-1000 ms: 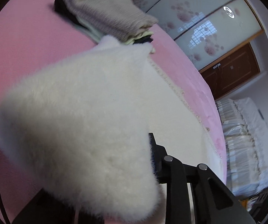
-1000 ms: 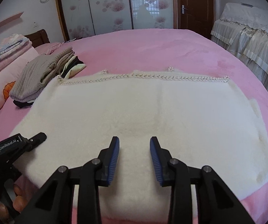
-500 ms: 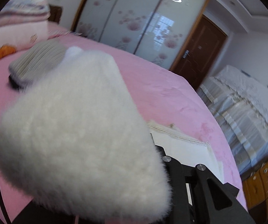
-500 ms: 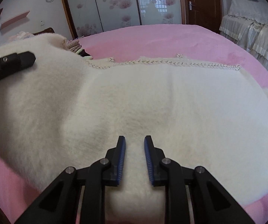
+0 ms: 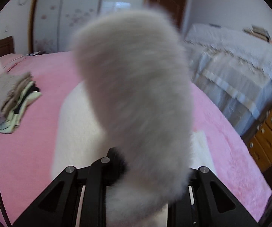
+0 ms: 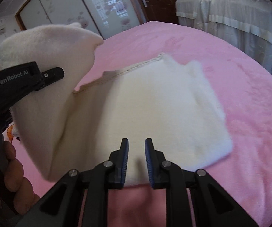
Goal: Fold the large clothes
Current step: 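Fold the lifted end over the bundle with the left tool and release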
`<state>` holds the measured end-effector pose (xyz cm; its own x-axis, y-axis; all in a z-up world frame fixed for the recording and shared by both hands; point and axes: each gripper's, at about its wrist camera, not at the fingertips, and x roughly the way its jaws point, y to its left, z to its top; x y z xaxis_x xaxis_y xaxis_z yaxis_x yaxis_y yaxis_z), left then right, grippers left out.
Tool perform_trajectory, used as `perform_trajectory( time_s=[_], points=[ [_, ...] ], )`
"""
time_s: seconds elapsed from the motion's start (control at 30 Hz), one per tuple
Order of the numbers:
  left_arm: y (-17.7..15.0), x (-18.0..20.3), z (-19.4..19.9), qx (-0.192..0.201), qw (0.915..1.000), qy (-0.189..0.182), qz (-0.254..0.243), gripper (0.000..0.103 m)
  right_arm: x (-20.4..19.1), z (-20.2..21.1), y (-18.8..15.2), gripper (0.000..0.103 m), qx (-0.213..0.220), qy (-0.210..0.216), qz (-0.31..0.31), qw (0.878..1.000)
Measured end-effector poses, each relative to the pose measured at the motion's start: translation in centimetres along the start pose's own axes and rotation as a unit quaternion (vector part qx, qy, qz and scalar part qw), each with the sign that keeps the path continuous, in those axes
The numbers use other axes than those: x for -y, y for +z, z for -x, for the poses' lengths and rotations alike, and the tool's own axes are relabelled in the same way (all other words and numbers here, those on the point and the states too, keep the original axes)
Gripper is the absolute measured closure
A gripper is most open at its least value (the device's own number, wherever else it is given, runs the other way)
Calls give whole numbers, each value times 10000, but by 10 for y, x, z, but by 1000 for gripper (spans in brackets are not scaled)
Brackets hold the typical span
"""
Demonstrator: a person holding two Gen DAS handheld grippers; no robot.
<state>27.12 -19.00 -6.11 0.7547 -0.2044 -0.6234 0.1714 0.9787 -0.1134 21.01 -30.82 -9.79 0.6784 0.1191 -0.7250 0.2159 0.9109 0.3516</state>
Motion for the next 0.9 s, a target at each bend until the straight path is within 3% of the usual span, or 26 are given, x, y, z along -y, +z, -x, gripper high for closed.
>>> perform_trajectory(
  time_s=[0.1,0.23,0.33,0.4,0.43,0.47,0.57,0.73,0.83,0.9],
  points=[
    [-24,35,-31,-556,9974,-45,-449,83,26,6,-4,85,-49,-184,-276,9994],
    [-53,63,-39,-362,9907,483,-1217,82,43,4,-11,85,-134,-303,-373,9988],
    [-54,60,-40,-392,9906,402,-1245,79,50,1,-13,85,-249,-341,-325,9986],
    [-49,57,-39,-437,9909,249,-1245,72,51,3,-14,85,-266,-311,-288,9987],
    [-47,54,-38,-506,9909,102,-1243,61,51,4,-14,85,-268,-324,-263,9988],
    [-45,49,-39,-586,9909,-63,-1211,53,51,5,-13,85,-271,-353,-239,9987],
    [-40,47,-33,-784,9898,-430,-1105,44,54,9,-7,85,-239,-419,-212,9986],
    [-22,18,9,-1057,9854,-1212,-558,31,56,29,7,85,-151,-426,-102,9989],
    [-10,-17,39,-833,9894,-1176,-191,18,54,45,26,79,-166,-19,-60,9998],
    [-4,-44,50,-716,9942,-790,106,10,51,55,43,69,-151,263,-29,9995]
  ],
)
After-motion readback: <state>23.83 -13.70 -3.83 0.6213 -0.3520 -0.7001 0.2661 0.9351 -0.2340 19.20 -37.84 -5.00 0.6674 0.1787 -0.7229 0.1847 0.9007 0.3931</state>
